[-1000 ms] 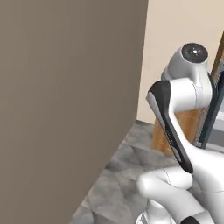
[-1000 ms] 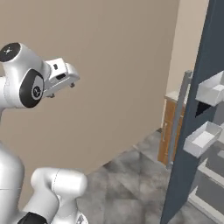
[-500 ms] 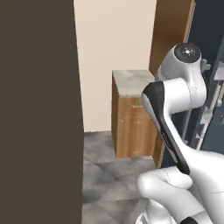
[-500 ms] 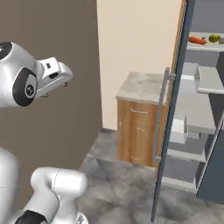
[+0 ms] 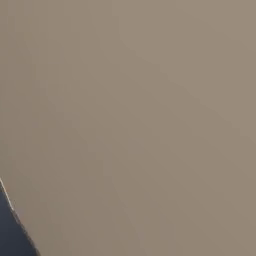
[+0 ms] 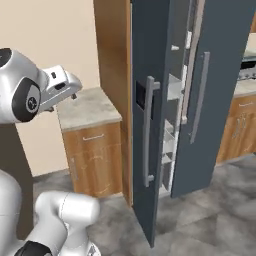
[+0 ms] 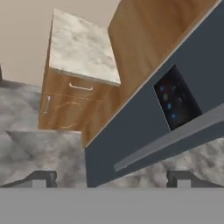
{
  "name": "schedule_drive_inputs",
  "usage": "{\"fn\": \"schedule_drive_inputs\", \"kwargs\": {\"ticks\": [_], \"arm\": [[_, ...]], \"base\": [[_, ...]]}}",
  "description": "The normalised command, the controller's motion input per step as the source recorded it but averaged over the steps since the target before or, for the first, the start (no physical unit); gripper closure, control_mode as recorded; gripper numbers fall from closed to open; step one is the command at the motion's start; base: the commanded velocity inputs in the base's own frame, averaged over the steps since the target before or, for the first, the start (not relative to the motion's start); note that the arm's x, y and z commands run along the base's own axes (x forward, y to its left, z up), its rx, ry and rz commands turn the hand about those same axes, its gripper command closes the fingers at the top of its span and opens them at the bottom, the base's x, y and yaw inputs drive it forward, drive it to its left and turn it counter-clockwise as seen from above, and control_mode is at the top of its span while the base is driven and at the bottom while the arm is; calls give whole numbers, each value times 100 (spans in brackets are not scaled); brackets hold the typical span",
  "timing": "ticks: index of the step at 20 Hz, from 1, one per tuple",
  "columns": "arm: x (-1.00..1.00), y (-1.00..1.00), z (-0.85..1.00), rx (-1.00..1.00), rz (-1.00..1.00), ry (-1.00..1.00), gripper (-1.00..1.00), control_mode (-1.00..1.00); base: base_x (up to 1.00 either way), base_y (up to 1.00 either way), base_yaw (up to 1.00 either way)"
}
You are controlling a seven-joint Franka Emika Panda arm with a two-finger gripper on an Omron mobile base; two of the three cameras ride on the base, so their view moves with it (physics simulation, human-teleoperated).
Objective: Take the carrot and mushroom from the second highest rack and move them to the highest rack where the pear and garlic are located, to maximize freezer space. Close the freezer door after rearranging.
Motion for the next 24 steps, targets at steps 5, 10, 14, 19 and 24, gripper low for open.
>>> {"fn": "schedule_drive_inputs", "kwargs": {"ticks": [5, 10, 14, 19, 24], "arm": [[0, 0, 0, 0, 0, 0, -100, 100], [0, 0, 0, 0, 0, 0, -100, 100], [0, 0, 0, 0, 0, 0, -100, 100], [0, 0, 0, 0, 0, 0, -100, 100], [0, 0, 0, 0, 0, 0, -100, 100]], "base": [[71, 89, -100], [43, 94, -89], [1, 89, -64], [19, 61, -49], [51, 25, -29]]}}
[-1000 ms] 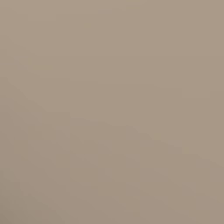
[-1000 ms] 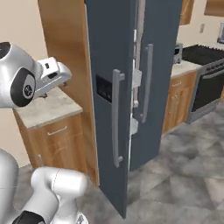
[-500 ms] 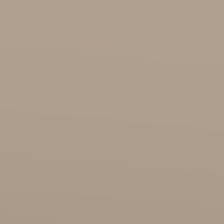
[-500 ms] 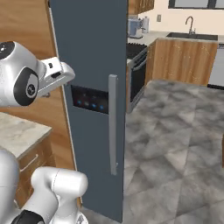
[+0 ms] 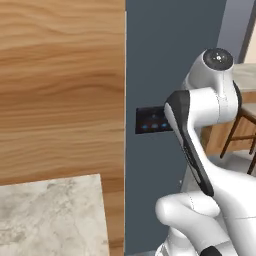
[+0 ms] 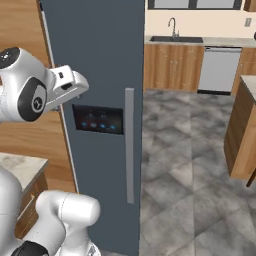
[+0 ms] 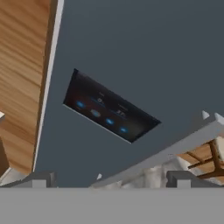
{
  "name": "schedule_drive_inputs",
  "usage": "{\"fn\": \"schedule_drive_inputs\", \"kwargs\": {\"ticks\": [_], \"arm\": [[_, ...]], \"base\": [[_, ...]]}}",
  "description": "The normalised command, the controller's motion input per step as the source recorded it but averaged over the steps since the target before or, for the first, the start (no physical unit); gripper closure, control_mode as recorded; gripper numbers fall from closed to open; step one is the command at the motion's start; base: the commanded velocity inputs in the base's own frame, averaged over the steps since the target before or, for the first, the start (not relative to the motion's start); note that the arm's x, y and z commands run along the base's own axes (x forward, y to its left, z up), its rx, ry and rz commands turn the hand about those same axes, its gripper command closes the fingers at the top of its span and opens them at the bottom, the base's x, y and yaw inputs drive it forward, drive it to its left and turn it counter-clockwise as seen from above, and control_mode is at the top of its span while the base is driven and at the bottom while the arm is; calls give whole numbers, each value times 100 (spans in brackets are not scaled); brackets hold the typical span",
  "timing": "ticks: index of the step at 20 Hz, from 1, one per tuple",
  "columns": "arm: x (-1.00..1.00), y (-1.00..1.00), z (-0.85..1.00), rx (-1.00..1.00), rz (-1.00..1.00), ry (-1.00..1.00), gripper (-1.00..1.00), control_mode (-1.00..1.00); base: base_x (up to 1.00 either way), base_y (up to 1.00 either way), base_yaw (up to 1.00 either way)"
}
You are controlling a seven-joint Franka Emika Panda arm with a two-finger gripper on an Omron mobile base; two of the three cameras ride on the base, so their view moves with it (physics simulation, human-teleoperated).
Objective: Take the carrot and mushroom from the second highest rack and move them to the highest rack where the pear and garlic are located, to maximize freezer space. Close the freezer door after rearranging.
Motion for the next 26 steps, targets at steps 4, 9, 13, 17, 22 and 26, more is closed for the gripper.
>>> {"fn": "schedule_drive_inputs", "kwargs": {"ticks": [4, 9, 13, 17, 22, 26], "arm": [[0, 0, 0, 0, 0, 0, -100, 100], [0, 0, 0, 0, 0, 0, -100, 100], [0, 0, 0, 0, 0, 0, -100, 100], [0, 0, 0, 0, 0, 0, -100, 100], [0, 0, 0, 0, 0, 0, -100, 100], [65, 3, -4, 15, 0, 0, -100, -100]], "base": [[61, 12, -9], [44, 9, 0], [41, 10, 0], [54, 12, 0], [44, 12, 0], [0, 0, 0]]}}
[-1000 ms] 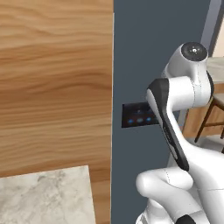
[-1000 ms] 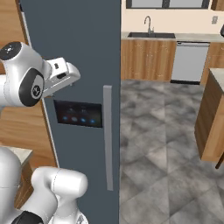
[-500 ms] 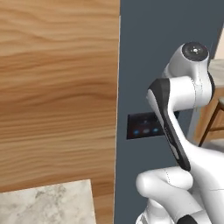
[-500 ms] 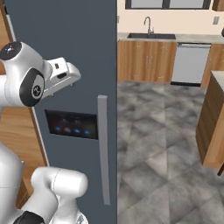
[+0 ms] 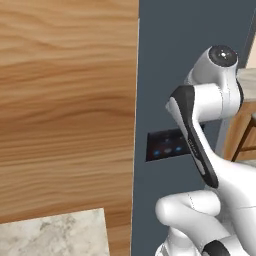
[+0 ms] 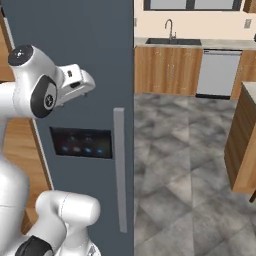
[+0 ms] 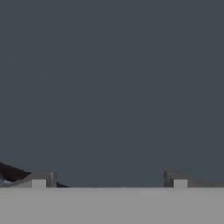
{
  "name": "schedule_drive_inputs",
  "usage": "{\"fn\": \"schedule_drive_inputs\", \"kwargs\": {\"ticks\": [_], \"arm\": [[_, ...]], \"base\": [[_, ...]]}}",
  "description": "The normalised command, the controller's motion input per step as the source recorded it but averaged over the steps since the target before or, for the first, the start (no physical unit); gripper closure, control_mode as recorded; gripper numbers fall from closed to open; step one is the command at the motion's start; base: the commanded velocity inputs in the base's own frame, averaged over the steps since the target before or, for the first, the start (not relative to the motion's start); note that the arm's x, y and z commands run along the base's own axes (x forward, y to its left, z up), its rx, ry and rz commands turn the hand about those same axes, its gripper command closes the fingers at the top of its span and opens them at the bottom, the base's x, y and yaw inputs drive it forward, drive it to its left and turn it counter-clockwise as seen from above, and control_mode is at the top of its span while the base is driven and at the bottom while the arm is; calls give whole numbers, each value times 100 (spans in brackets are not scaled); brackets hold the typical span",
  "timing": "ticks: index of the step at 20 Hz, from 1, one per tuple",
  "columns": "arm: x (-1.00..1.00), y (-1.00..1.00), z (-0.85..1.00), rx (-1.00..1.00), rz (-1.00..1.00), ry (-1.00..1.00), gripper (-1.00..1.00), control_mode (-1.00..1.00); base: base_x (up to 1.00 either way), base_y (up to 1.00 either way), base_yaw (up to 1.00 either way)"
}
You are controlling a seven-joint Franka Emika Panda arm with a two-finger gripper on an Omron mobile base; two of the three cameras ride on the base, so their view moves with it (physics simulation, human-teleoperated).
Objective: Take the carrot and mushroom from the second highest rack and move them to the highest rack where the pear and garlic are located, to maximize freezer space. Close the freezer door after rearranging.
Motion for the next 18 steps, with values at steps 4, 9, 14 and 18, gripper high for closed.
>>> {"fn": "schedule_drive_inputs", "kwargs": {"ticks": [4, 9, 14, 18], "arm": [[91, 0, -10, 32, 0, 2, -100, -100], [99, 7, -15, 39, 8, 13, -100, -100], [84, 39, -23, 32, 20, 13, -100, -100], [65, 56, -27, 24, 18, 2, -100, -100]], "base": [[0, 0, 0], [0, 0, 0], [0, 0, 0], [0, 0, 0]]}}
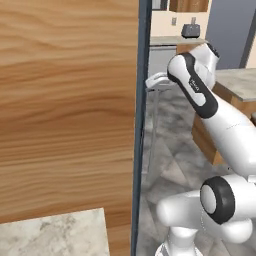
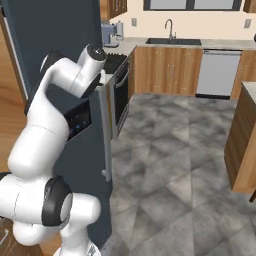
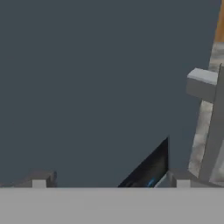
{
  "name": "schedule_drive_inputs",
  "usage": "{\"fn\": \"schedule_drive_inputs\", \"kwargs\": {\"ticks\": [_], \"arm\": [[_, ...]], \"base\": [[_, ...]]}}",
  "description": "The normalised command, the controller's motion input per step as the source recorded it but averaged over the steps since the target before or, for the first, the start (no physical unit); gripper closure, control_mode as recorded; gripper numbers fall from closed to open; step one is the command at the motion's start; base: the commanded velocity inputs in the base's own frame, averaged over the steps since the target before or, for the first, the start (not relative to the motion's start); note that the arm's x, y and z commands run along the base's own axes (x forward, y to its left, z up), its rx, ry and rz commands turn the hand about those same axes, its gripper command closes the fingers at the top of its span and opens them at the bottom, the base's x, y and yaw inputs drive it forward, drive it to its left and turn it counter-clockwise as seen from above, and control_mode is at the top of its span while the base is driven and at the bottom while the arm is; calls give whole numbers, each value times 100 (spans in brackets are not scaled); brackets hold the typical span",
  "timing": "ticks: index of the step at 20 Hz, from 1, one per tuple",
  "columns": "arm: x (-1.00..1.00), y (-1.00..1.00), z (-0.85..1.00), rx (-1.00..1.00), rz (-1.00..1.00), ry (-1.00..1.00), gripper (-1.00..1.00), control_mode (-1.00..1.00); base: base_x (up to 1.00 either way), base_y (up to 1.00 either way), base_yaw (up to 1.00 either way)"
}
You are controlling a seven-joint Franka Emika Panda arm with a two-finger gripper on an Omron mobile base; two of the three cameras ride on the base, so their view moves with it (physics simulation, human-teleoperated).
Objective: Take the carrot and mushroom from the second highest rack and move them to the highest rack where the pear and garlic are located, to maximize freezer space. Close the freezer door after rearranging.
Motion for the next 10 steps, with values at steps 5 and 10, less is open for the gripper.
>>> {"fn": "schedule_drive_inputs", "kwargs": {"ticks": [5, 10], "arm": [[23, 67, -26, 9, 19, 0, -100, -100], [-1, 74, -16, 0, 10, 1, -100, -100]], "base": [[0, 0, 0], [0, 0, 0]]}}
